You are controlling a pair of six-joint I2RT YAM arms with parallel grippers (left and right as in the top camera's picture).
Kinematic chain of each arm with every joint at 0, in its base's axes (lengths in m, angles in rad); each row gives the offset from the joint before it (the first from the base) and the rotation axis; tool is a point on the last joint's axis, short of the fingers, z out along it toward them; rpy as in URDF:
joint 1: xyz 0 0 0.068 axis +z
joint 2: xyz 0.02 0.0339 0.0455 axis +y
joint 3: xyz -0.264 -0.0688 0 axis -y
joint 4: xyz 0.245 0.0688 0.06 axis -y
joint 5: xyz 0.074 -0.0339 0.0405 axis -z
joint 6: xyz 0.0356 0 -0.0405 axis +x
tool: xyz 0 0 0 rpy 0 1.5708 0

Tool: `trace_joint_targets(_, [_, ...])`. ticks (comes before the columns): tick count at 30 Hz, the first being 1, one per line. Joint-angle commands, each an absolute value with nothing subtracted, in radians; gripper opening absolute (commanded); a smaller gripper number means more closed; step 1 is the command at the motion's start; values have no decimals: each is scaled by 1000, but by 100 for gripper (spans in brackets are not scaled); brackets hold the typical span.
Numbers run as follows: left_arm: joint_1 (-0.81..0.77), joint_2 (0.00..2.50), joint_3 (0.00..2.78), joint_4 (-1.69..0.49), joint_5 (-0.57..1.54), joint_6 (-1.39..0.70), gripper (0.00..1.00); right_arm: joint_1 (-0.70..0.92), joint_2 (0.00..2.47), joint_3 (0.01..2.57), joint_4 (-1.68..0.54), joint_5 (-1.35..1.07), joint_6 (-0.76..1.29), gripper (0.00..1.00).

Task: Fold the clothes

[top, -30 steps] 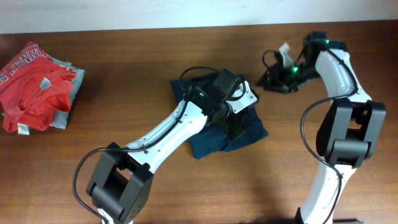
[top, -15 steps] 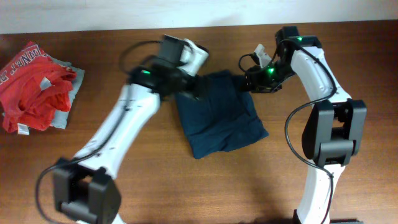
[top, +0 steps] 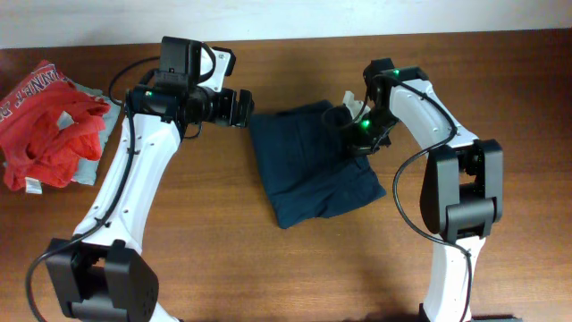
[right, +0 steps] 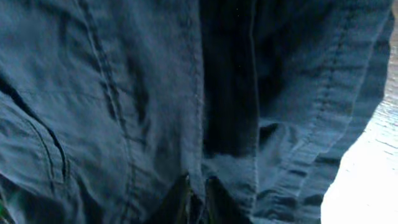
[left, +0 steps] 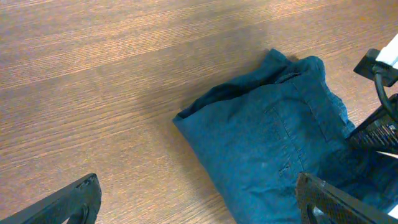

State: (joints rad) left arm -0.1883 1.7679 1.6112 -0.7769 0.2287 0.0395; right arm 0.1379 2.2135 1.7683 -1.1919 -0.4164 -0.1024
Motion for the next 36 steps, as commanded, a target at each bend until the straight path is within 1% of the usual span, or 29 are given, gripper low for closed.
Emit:
trace_joint_targets(1, [-184,1761,1617,-780,239,30,99,112,2219,1761,-1190,-398,-88,8])
trace_joint_targets(5, [-174,1761,1617,-780,236,30,99,69,2219,1761,-1183,-306,-46,4])
trace_joint_targets(7, [-168,1761,1617,-783,236,30,99,54,2219,1757,-1174,-299,-44,4])
trace_joint_targets(11, [-167,1761,1617,-783,236,31,99,45,2219,1753,-1162,-301,-44,4])
trace_joint_targets(12, [-167,1761,1617,-783,237,41,99,45,2219,1753,-1159,-311,-44,6])
trace_joint_targets(13, [-167,1761,1617,-783,237,53,99,45,2218,1756,-1159,-331,-49,25])
trace_joint_targets(14, [-167,1761,1617,-783,237,65,99,45,2218,1767,-1167,-348,-49,52])
trace_joint_targets(15, [-167,1761,1617,-783,241,78,99,43,2218,1782,-1177,-368,-49,65])
trace_joint_targets(17, [-173,1761,1617,-783,248,84,99,31,2212,1867,-1232,-427,-48,82])
trace_joint_targets(19, [-183,1766,1617,-783,249,84,99,19,2205,1935,-1270,-461,-48,89])
trace_joint_targets(22, [-228,1792,1617,-784,253,84,99,-11,2197,2113,-1356,-476,-31,99])
trace_joint_targets(23, [-258,1814,1617,-785,274,90,96,-34,2197,2194,-1391,-475,-12,100])
trace_joint_targets(24, [-280,1833,1617,-786,303,115,90,-49,2197,2233,-1404,-474,-6,100])
trace_joint_targets(25, [-310,1856,1617,-791,328,147,77,-77,2197,2280,-1419,-474,-6,100])
trace_joint_targets(27, [-348,1885,1617,-792,326,153,58,-117,2197,2302,-1428,-475,-6,100])
trace_joint_targets(29, [-385,1915,1617,-791,327,155,6,-167,2198,2302,-1451,-474,-7,100])
trace_joint_targets(30, [-400,1925,1617,-790,327,155,1,-189,2198,2302,-1463,-471,-7,100])
trace_joint_targets(33, [-443,1970,1617,-793,326,177,0,-239,2198,2302,-1483,-472,-7,100])
trace_joint_targets(36, [-458,2050,1617,-805,252,205,0,-257,2198,2302,-1511,-471,-12,100])
